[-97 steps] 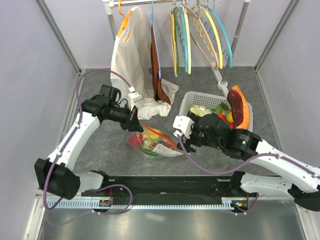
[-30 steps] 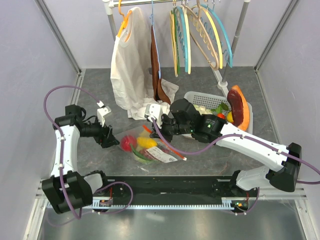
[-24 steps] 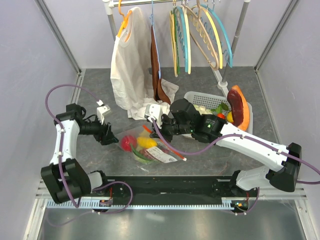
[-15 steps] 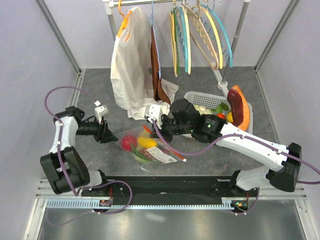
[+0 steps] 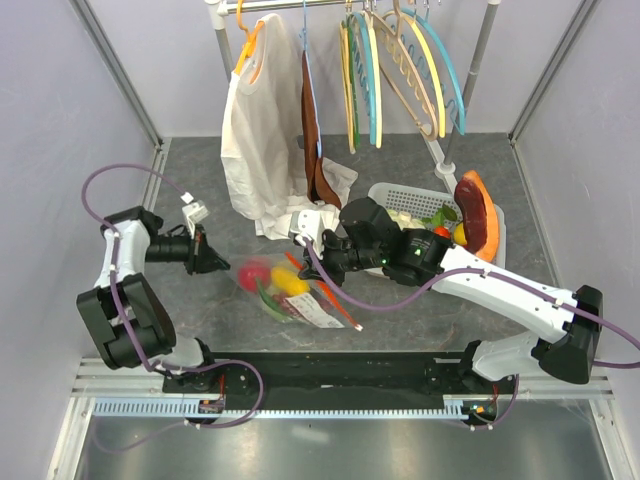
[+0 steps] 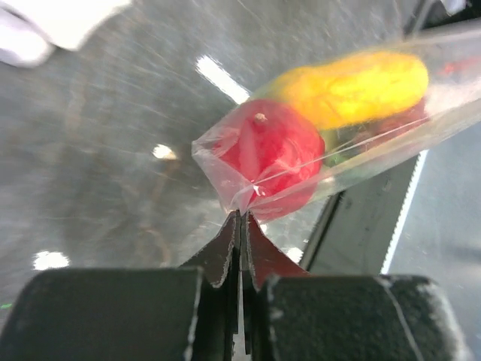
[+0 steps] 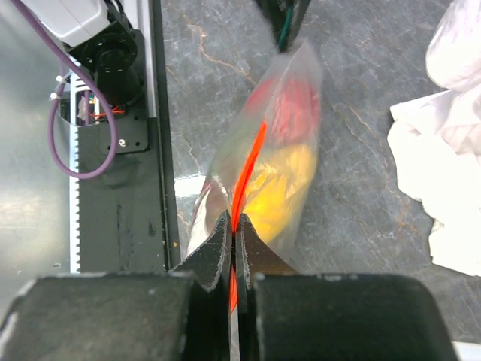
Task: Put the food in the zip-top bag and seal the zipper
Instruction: Place the zipper food storage bag at the center of the board.
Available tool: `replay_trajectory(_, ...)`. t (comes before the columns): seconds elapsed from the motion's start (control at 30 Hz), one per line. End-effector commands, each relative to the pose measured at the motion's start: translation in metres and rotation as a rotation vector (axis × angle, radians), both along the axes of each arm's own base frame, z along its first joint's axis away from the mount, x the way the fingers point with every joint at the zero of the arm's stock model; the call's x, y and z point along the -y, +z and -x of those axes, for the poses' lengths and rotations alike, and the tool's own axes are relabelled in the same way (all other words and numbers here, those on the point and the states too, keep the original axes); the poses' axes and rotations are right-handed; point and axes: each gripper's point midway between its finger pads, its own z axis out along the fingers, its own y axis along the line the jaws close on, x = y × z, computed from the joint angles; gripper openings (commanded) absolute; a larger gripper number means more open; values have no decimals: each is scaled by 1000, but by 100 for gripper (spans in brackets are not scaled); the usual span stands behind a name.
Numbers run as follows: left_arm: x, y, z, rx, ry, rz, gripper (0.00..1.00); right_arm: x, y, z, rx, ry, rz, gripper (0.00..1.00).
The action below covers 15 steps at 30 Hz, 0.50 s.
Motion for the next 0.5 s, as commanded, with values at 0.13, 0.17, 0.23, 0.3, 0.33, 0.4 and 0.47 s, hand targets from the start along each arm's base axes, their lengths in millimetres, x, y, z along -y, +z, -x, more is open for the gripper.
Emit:
replay_trajectory(0.13,-26,80,-20,152,82,-60,2,-33,3,34,-150,78,-111,0)
replay_trajectory(0.17,-27,85,-18,174,84,-77,2,-38,1,40,-187,80,-119,0)
replay_trajectory(0.23,-28,95,-15,219,85,-121,2,-50,-5,44,-263,62,-150,0)
replay_trajectory(0.3,-30,101,-16,227,94,-147,2,-60,-9,46,-290,54,-188,0)
replay_trajectory(0.33,-34,100,-16,218,99,-167,2,-65,-15,52,-319,49,-186,0)
replay_trajectory(0.4,-37,104,-18,227,102,-189,2,-71,-23,51,-315,29,-206,0)
replay_trajectory(0.47,-38,109,-22,248,108,-196,2,-74,-34,51,-334,9,-198,2)
